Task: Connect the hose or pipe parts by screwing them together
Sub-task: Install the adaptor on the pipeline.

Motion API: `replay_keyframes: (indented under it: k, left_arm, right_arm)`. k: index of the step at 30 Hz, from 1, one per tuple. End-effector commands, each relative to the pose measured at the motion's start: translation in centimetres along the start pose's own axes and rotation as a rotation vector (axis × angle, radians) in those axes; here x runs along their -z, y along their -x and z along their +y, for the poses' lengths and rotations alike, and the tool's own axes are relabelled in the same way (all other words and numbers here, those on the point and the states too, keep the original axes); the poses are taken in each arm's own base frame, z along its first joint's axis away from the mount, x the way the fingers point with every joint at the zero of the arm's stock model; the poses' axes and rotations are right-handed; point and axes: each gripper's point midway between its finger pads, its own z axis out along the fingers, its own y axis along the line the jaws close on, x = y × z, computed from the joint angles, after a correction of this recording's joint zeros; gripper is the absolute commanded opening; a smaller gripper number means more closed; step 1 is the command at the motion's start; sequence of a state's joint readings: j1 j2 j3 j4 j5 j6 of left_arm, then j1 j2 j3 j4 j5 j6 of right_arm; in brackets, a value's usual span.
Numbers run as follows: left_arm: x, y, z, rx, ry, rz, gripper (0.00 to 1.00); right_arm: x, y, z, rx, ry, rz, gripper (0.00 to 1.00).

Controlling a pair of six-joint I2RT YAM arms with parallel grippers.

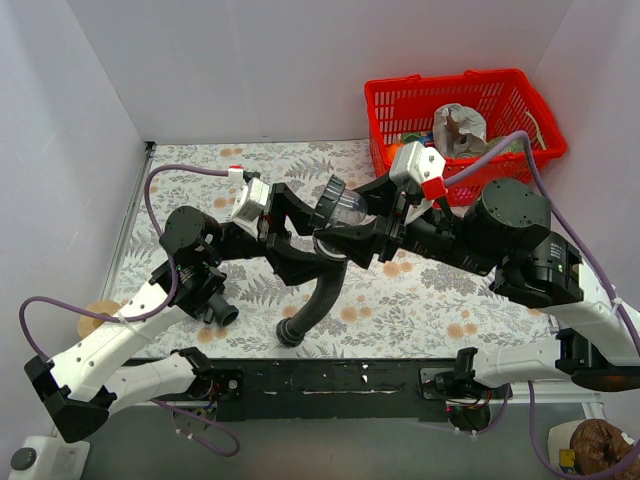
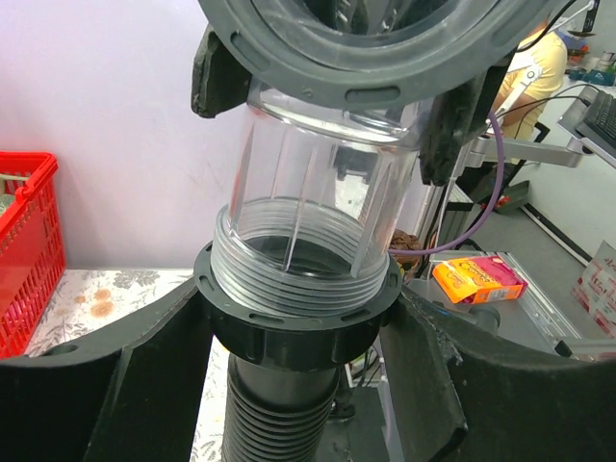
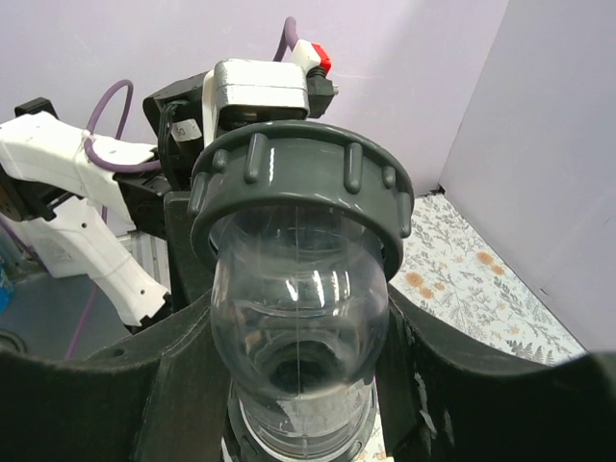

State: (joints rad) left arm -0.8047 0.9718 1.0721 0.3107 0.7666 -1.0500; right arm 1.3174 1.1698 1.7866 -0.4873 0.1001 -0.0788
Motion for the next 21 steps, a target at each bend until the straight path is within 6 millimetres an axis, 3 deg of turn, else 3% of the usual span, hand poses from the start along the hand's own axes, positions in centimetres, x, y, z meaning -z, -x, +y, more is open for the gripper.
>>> replay_keyframes:
  k: [1,11,21]
  left_arm:
    - [1.1,10.8,-1.0,-0.275,0.095,-0.344,0.00]
    - [1.0,10.7,-1.2,-0.411,0.071,-0.338,0.00]
    - [1.3,12.1,0.3,-0.472,0.163,-0.374,0.00]
  right_arm:
    - [0.0,-10.9,2.2,-0.089,0.044,0.363,0.01]
    - [-1.1,-11.1,1.0,-0.178,-0.065,0.273,0.01]
    - [-1.6,-11.0,0.7,-0.161,-0.161,0.276,0.01]
